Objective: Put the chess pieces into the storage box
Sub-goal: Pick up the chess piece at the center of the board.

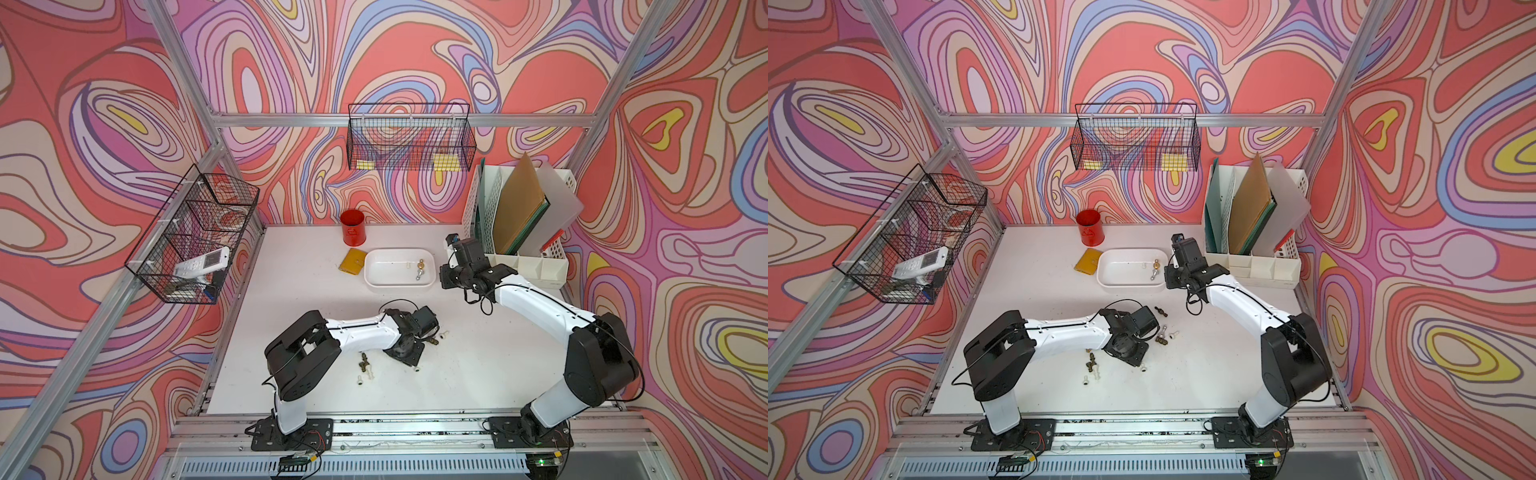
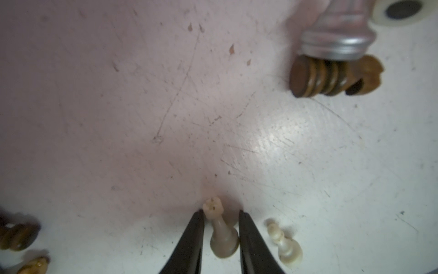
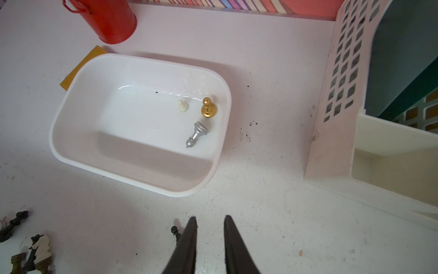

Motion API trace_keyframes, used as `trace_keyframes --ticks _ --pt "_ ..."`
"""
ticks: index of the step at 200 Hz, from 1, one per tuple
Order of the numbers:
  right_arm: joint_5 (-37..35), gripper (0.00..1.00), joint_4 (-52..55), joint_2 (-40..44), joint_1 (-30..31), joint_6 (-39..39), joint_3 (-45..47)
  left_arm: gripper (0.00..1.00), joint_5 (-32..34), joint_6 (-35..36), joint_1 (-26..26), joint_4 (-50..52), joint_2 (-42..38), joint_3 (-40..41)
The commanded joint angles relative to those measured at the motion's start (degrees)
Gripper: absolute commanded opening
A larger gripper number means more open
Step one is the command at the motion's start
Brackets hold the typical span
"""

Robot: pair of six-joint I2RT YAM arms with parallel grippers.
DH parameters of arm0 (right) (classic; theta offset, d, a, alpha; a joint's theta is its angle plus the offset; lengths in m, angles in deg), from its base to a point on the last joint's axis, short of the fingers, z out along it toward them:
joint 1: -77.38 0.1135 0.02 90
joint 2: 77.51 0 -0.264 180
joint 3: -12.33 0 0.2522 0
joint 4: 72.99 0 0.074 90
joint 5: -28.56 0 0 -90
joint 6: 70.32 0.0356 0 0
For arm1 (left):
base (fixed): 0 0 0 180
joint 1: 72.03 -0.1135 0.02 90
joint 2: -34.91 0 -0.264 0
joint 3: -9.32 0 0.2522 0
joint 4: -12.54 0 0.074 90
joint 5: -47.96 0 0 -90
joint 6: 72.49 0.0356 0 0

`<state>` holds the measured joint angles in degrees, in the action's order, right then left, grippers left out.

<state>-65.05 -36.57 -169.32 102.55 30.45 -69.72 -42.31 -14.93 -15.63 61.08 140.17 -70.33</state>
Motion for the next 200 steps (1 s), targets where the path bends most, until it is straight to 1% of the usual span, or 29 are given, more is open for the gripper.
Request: trace_keyframes --ticks 1,19,49,79,106,130,145,161,183,200 --pt "-0.4 0.23 -0.5 0.0 -0.3 0.0 0.5 0.31 2.5 1.0 0.5 4.0 1.3 -0.6" --pt "-0.3 0.23 -0.7 0.0 -0.4 0.1 0.8 0.29 3.2 1.2 0.5 4.5 1.2 -0.2" --pt "0.0 0.23 -0.9 0.1 -0.4 0.4 0.9 0.22 4.5 1.6 0.5 4.9 0.5 -0.3" --pt "-0.2 0.23 -0.9 1.2 -0.3 0.6 1.0 0.2 5.6 2.5 0.5 4.8 -1.2 -1.4" --pt "-0.6 0.23 -1.3 3.3 -0.3 1.3 1.4 0.2 6.7 4.2 0.4 4.9 -3.6 -4.7" --pt "-1.7 0.23 -2.0 6.1 -0.3 2.3 2.1 0.19 10.0 7.5 -0.3 5.8 -5.0 -10.6" --pt "-2.4 0.23 -2.9 8.0 -0.4 2.7 3.0 0.19 11.6 10.1 -2.3 5.4 -4.9 -14.8" --pt "-3.1 0.23 -4.3 10.0 -0.5 3.1 4.5 0.19 10.9 12.4 -5.7 1.8 -4.0 -18.1" --pt "-4.1 0.23 -6.4 12.2 -0.5 3.6 6.7 0.19 6.9 15.7 -10.7 -9.1 -1.2 -20.4" --pt "-4.6 0.23 -7.5 13.7 -0.6 3.7 7.9 0.18 5.0 17.0 -13.9 -17.0 3.3 -22.8"
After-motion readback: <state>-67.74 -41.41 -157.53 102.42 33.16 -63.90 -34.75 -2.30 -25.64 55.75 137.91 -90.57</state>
